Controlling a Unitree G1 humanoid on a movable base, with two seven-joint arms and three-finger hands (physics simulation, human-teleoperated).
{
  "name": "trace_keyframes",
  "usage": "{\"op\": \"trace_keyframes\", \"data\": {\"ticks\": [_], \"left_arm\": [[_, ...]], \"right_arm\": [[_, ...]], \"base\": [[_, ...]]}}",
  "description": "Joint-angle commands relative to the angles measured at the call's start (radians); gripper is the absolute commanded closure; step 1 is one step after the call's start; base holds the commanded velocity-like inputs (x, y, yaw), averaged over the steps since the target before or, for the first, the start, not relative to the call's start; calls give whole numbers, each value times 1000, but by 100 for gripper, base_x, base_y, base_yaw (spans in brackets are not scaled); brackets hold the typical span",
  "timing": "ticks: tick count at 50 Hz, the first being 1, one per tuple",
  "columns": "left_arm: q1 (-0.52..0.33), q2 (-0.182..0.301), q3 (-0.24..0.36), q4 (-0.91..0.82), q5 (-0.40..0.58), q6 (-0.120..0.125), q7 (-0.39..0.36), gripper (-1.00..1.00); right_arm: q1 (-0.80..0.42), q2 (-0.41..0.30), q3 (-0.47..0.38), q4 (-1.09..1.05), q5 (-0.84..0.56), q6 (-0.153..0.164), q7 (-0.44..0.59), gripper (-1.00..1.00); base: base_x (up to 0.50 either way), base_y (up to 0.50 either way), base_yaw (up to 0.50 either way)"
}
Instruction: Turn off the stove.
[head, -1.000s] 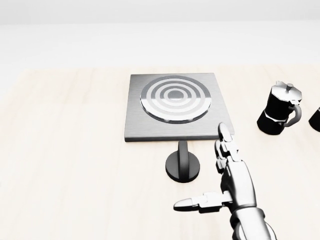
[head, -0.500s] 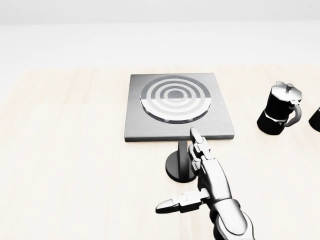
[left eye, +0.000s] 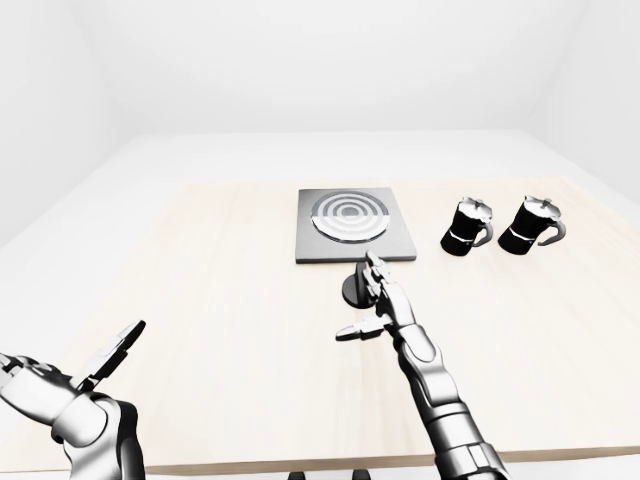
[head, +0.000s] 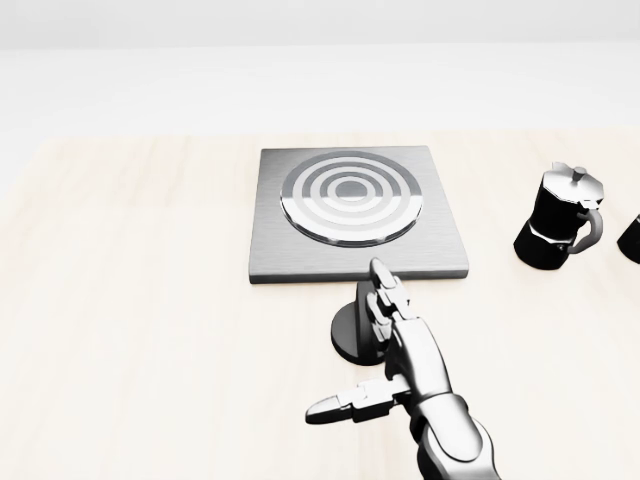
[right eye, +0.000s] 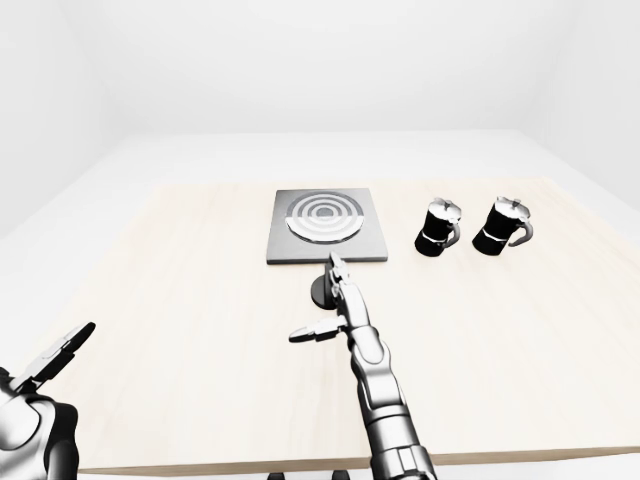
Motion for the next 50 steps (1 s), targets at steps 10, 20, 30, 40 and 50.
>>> {"op": "trace_keyframes", "data": {"ticks": [10, 20, 30, 40, 50], "left_arm": [[11, -6, 8, -19, -16, 0, 0, -100], [10, -8, 9, -13, -18, 0, 0, -100], [16, -13, 12, -26, -18, 0, 0, -100], [14, -12, 11, -23, -17, 0, 0, -100], [15, -14, 12, -23, -16, 0, 0, -100]], "right_arm": [[46, -6, -19, 109, 25, -56, -26, -100], [88, -11, -20, 52, 26, -56, -34, -100], [61, -2, -7, 99, 27, -56, -16, -100], [-2, 17, 0, 200, 31, -56, 10, -100], [-112, 37, -12, 446, 43, -56, 45, -100]], "base": [[0, 0, 0], [0, 0, 0], [0, 0, 0], [0, 0, 0], [0, 0, 0]]}}
